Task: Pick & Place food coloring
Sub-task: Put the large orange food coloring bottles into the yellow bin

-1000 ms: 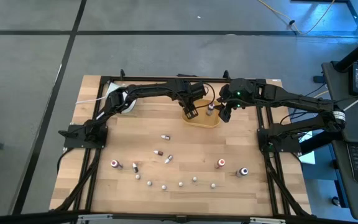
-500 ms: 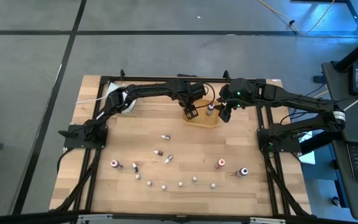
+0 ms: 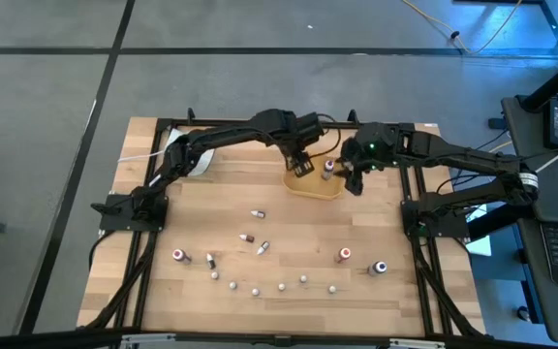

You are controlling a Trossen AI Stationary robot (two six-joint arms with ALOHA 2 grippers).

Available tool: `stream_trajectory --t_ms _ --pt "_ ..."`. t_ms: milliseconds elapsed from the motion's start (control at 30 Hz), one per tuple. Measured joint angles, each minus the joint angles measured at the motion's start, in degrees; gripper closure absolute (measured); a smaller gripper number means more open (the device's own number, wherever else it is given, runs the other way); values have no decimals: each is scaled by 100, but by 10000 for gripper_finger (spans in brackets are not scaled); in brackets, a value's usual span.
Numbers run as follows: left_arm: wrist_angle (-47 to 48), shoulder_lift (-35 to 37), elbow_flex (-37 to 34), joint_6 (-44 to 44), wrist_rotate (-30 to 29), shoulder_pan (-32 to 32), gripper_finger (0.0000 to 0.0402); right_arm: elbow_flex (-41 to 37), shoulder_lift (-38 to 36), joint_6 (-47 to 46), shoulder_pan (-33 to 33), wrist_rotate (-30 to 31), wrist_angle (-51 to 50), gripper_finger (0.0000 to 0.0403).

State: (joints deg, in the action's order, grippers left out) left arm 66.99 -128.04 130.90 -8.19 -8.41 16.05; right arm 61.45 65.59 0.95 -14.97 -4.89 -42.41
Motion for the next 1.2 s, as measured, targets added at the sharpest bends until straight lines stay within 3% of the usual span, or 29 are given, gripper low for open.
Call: stream_trajectory --t_ms 100,367,567,833,967,1200 --pt "-420 308 -81 0 21 -173 207 -2 -19 492 289 -607 -163 203" --pt "-1475 1198 -938 262 35 -712 207 -2 -115 860 1408 -472 -545 203" --pt "-3624 2200 -2871 298 718 -1011 207 -2 -190 680 2221 -429 -627 203" --pt "-5994 3739 -5376 65 656 -1315 206 -2 -137 560 3106 186 -466 203" --pt "-6479 4136 -5982 37 640 -1417 207 0 53 19 3433 184 -317 203" --pt "-6469 4245 -6209 -9 663 -1425 207 0 647 -598 3789 223 -270 203"
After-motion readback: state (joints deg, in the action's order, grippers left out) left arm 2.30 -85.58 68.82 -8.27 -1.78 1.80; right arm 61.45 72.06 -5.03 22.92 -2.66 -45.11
